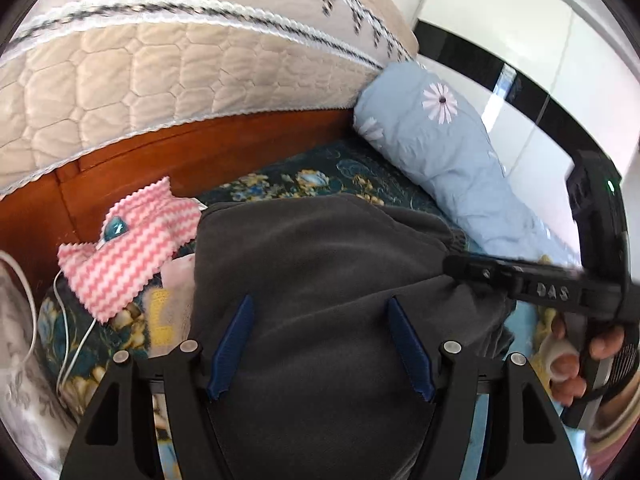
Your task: Fold clothes
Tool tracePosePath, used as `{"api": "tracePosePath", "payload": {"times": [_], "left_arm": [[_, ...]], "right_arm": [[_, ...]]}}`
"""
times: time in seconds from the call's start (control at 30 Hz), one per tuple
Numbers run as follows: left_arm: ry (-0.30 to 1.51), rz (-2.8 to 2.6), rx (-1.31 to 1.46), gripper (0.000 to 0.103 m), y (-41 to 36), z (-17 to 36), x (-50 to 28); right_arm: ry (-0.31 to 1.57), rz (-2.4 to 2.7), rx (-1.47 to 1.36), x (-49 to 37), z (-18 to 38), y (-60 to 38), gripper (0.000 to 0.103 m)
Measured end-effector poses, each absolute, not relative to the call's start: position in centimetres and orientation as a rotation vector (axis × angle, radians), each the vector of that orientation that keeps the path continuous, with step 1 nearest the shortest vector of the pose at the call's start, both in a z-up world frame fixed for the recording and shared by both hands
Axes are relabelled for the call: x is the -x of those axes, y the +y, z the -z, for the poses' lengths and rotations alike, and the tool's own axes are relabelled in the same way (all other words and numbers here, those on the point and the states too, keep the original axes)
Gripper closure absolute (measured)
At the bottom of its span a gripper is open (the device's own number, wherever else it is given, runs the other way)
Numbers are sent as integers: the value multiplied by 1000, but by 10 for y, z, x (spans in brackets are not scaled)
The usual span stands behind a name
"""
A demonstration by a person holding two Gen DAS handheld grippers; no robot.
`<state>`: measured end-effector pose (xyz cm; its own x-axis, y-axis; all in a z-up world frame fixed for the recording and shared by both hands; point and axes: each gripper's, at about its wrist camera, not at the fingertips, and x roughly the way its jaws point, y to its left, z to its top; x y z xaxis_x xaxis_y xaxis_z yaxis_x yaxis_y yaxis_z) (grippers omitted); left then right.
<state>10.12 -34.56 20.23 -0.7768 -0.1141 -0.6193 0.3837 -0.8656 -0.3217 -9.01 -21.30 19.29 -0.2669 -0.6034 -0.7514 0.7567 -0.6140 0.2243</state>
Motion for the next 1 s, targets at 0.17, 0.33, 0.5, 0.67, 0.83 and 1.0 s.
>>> {"api": "tracePosePath", "payload": {"times": [0.17, 0.33, 0.5, 0.67, 0.83, 1.0], "left_arm": [[769, 2603, -748, 33, -325, -225, -145], [889, 2592, -568, 32, -278, -214, -198], [846, 2569, -521, 32, -232, -171, -211], [744, 2508, -596, 32, -220, -133, -197], [774, 2474, -574, 28, -224, -120, -188], [678, 2459, -616, 24, -221, -115, -176]], "right_arm": [[160, 1985, -925, 62, -219, -175, 67], [135, 1993, -817, 26, -222, -142, 62], [66, 1986, -791, -9, -177, -115, 55], [87, 2049, -851, -11, -129, -110, 47], [112, 2113, -802, -11, -119, -114, 40], [124, 2158, -680, -24, -110, -116, 35]]}}
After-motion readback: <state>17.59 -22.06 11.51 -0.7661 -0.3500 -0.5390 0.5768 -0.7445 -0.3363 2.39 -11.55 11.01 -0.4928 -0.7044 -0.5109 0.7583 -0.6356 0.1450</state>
